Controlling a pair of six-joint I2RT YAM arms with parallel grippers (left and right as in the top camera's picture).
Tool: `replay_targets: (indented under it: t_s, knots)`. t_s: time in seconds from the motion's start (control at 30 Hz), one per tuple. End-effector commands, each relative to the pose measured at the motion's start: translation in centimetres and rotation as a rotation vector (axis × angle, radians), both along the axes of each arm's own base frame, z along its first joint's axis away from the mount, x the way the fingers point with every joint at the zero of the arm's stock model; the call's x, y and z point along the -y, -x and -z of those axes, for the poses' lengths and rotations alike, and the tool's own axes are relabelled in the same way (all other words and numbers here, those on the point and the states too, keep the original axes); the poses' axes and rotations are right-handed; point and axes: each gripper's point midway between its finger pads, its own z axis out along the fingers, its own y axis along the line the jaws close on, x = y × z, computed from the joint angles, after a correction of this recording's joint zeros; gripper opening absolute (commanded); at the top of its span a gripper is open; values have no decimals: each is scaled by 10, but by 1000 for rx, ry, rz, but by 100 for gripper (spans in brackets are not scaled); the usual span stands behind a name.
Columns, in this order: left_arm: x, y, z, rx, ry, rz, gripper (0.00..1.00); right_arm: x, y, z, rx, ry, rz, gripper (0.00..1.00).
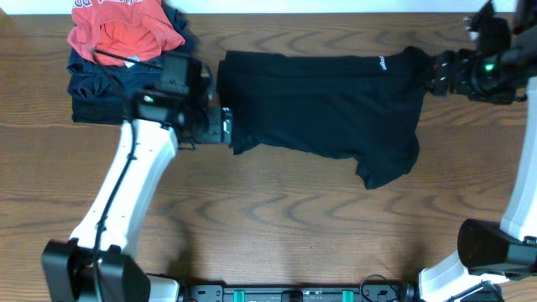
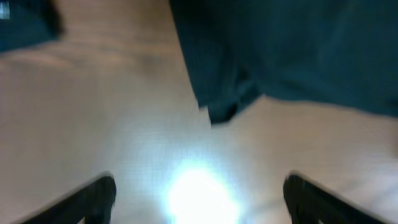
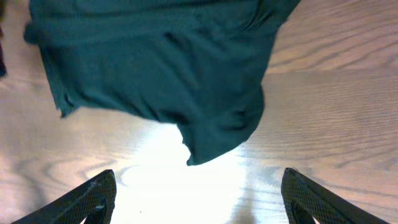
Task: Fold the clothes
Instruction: 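Release the shirt and move the left gripper to its near edge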
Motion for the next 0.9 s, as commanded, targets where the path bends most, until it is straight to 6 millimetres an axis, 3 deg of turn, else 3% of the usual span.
replay_targets:
  t_s: [0.0,0.23,0.43,0.87]
  knots:
    - [5,0,39,14,-29,126,87,-11,0,17,-49,13,-20,82]
    - [14,-32,81,116,-107,367,88,-19,-1,35,-89,11,-42,80]
    - [17,-25,117,27,-104,448,86,-19,-2,35,-87,11,-42,80]
    - [45,-7,130,-10,-95,611,79,-19,-10,33,-53,13,-42,80]
